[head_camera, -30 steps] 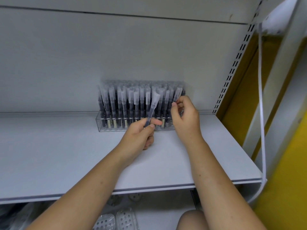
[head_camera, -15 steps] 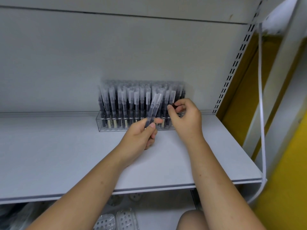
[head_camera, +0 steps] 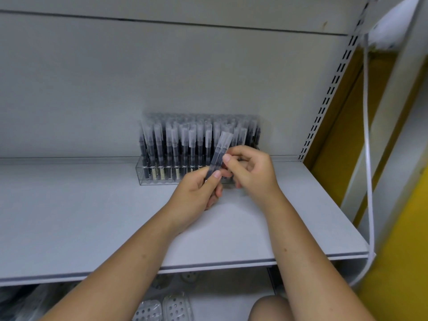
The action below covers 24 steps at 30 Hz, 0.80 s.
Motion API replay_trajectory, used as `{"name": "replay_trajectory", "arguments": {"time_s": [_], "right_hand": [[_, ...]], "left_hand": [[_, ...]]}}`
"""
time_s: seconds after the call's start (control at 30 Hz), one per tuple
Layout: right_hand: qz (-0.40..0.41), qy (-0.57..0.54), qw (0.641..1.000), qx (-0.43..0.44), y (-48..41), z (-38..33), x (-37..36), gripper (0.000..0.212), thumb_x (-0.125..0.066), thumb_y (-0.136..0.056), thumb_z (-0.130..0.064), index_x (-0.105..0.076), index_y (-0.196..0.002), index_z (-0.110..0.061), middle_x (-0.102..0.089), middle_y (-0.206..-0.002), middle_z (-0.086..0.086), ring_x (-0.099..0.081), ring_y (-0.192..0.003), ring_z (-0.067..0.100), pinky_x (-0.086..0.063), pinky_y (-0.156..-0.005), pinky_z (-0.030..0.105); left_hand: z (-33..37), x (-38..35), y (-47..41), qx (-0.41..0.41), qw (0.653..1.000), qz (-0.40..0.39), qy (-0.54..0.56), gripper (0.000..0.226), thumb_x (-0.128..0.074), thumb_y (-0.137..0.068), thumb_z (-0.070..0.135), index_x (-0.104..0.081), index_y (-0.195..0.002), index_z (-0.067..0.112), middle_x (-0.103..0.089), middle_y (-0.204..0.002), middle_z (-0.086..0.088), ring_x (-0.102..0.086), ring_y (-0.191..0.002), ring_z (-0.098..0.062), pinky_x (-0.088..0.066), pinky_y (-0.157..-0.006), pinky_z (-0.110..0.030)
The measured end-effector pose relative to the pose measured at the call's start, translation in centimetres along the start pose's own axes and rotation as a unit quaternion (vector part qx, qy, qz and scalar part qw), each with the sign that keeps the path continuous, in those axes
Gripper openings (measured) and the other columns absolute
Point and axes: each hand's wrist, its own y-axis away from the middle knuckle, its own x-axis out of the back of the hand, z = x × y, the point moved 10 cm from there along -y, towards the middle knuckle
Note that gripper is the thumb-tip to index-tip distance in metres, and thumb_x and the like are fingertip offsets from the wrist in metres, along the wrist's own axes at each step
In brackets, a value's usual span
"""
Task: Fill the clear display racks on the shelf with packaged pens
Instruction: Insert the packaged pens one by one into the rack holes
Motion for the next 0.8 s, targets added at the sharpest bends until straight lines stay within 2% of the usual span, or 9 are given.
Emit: {"name": "replay_trajectory", "arguments": {"time_s": [0.07,0.13,0.2,0.33,0.4,0.5,0.6,0.7,0.8], "right_hand": [[-0.011,0.011,1.000,-0.009,-0.1,0.5,-0.2,0.009,-0.069,-0.097,-0.006,-0.069,-0.088,-0.010,-0.066,-0.067,-0.005,-0.068,-0.060,0.013,-0.045,-0.050,0.014],[-0.025,0.037,0.999,-0.010,-0.2,0.9,-0.5,0.011,-0.070,-0.097,-0.008,-0.069,-0.086,-0.010,-0.065,-0.064,-0.002,-0.057,-0.054,0.015,-0.042,-0.051,0.020],[-0.034,0.047,0.998,-0.009,-0.2,1.0,-0.7,0.014,-0.070,-0.097,-0.009,-0.068,-0.083,-0.011,-0.063,-0.062,0.004,-0.051,-0.052,0.016,-0.040,-0.051,0.025],[0.007,0.018,1.000,0.002,-0.3,0.5,0.2,0.020,-0.064,-0.100,-0.005,-0.062,-0.081,-0.012,-0.067,-0.065,0.000,-0.060,-0.054,0.011,-0.047,-0.054,0.026],[0.062,-0.016,0.998,0.010,-0.5,0.3,1.3,0.014,-0.060,-0.101,-0.008,-0.061,-0.088,-0.006,-0.070,-0.072,0.008,-0.061,-0.053,0.019,-0.049,-0.055,0.029],[0.182,-0.018,0.983,0.031,-0.3,0.1,4.1,0.010,-0.056,-0.104,-0.009,-0.059,-0.095,-0.005,-0.068,-0.076,0.012,-0.059,-0.050,0.020,-0.049,-0.050,0.028],[0.270,0.039,0.957,0.094,0.3,-0.9,6.4,0.005,-0.054,-0.105,-0.016,-0.058,-0.101,-0.015,-0.065,-0.082,0.009,-0.064,-0.065,0.023,-0.055,-0.055,0.040],[0.286,0.104,0.945,0.118,0.3,-0.9,6.8,0.006,-0.052,-0.106,-0.021,-0.057,-0.108,-0.018,-0.065,-0.089,0.003,-0.066,-0.077,0.029,-0.056,-0.069,0.049],[0.280,0.146,0.943,0.108,-0.1,-0.5,6.7,0.014,-0.051,-0.107,-0.022,-0.059,-0.115,-0.013,-0.066,-0.093,-0.008,-0.068,-0.084,0.020,-0.058,-0.073,0.040]], "left_hand": [[-0.1,0.1,0.0,0.000,1.000,0.001,-0.010,0.025,-0.046,-0.112,0.020,-0.067,-0.107,0.008,-0.055,-0.075,-0.007,-0.038,-0.057,-0.017,-0.028,-0.050,-0.027],[0.0,0.1,0.0,-0.004,1.000,0.005,-0.021,0.027,-0.047,-0.111,0.019,-0.061,-0.091,0.008,-0.056,-0.074,-0.006,-0.040,-0.057,-0.016,-0.030,-0.051,-0.026],[0.0,0.1,0.0,-0.007,1.000,0.005,-0.030,0.029,-0.048,-0.111,0.019,-0.058,-0.085,0.012,-0.058,-0.074,-0.006,-0.043,-0.058,-0.016,-0.033,-0.052,-0.025],[-0.2,0.5,-0.2,-0.022,0.997,0.020,-0.073,0.029,-0.048,-0.110,0.027,-0.064,-0.095,0.008,-0.067,-0.078,-0.012,-0.059,-0.066,-0.020,-0.044,-0.061,-0.030],[-0.3,1.0,-0.3,-0.034,0.993,0.044,-0.108,0.030,-0.048,-0.105,0.035,-0.069,-0.100,0.014,-0.071,-0.085,-0.012,-0.066,-0.076,-0.022,-0.047,-0.070,-0.033],[0.0,1.4,0.1,-0.053,0.988,0.076,-0.125,0.028,-0.047,-0.102,0.037,-0.071,-0.110,0.025,-0.072,-0.093,0.006,-0.068,-0.084,-0.014,-0.050,-0.078,-0.025],[0.8,1.4,0.5,-0.074,0.978,0.090,-0.173,0.023,-0.047,-0.103,0.039,-0.069,-0.110,0.034,-0.071,-0.102,0.018,-0.067,-0.094,-0.004,-0.051,-0.087,-0.024],[0.9,1.7,0.6,-0.075,0.968,0.105,-0.214,0.029,-0.046,-0.104,0.043,-0.070,-0.113,0.029,-0.069,-0.106,0.024,-0.065,-0.102,0.000,-0.051,-0.091,-0.030],[0.9,1.8,0.6,-0.074,0.964,0.113,-0.230,0.031,-0.045,-0.104,0.044,-0.069,-0.114,0.029,-0.068,-0.106,0.027,-0.062,-0.102,0.003,-0.048,-0.089,-0.028]]}}
